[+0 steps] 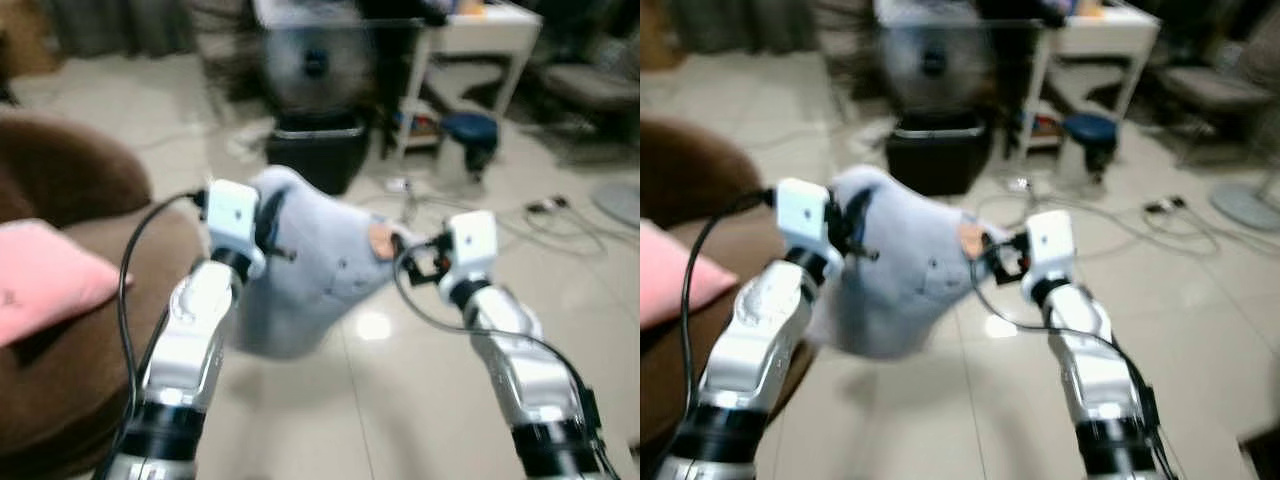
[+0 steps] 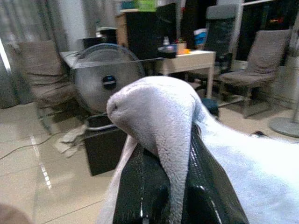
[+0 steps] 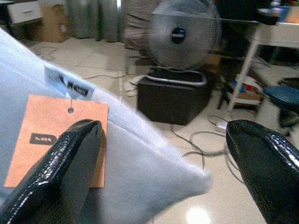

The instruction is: Move the pillow to the sofa from floor

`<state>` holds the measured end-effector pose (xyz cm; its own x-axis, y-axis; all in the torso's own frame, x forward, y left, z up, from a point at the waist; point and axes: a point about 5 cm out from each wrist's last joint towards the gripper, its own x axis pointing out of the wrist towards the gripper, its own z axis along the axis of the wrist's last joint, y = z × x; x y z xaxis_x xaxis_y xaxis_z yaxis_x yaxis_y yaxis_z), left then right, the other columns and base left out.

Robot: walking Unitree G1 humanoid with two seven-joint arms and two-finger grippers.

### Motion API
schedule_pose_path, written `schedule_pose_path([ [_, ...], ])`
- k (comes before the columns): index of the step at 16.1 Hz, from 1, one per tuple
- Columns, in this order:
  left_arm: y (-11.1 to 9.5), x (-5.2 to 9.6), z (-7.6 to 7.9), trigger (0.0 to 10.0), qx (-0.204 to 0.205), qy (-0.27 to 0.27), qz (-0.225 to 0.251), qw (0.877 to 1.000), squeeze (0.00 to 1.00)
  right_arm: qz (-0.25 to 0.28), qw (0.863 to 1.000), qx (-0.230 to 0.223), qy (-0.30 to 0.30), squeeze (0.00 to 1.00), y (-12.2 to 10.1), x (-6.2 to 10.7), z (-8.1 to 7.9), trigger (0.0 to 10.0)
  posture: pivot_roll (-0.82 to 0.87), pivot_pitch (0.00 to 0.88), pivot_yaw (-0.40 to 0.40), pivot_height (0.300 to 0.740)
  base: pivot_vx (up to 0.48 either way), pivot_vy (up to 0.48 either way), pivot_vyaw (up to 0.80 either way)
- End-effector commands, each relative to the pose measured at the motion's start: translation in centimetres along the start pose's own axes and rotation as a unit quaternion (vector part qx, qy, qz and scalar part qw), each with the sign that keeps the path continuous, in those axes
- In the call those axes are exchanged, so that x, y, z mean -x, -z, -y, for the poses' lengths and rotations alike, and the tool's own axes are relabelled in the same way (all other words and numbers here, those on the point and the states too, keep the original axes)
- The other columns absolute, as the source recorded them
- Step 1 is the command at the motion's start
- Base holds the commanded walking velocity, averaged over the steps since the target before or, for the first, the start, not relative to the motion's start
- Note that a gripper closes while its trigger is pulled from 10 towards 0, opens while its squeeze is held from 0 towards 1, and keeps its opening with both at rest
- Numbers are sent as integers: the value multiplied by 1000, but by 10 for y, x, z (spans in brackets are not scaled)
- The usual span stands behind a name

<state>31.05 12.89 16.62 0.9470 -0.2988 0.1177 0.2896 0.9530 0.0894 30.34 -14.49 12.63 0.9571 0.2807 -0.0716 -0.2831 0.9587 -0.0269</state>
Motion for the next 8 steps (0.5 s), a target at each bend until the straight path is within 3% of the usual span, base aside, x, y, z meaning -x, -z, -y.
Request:
schedule_pose_path([
  [1, -9, 3, -15, 10000, -16, -27, 23, 999, 0, 10, 1000, -1, -15, 0, -4, -4, -8, 10000, 109, 0, -9, 740, 394, 0, 800],
  [2, -2, 7, -20, 10000, -28, -31, 12, 999, 0, -1, 1000, -14, -2, 0, 3, -4, -6, 10000, 112, 0, -15, 740, 401, 0, 0],
  [5, 28, 23, -33, 10000, -34, -53, -29, 998, 0, -50, 998, 7, 46, 0, 32, 2, 9, 10000, 111, 0, -19, 740, 410, 0, 0],
  [8, 38, 32, -33, 10000, -28, -51, -42, 997, 0, -43, 997, -12, 63, 0, 33, 3, 13, 10000, 114, 0, -24, 740, 424, 0, 0],
])
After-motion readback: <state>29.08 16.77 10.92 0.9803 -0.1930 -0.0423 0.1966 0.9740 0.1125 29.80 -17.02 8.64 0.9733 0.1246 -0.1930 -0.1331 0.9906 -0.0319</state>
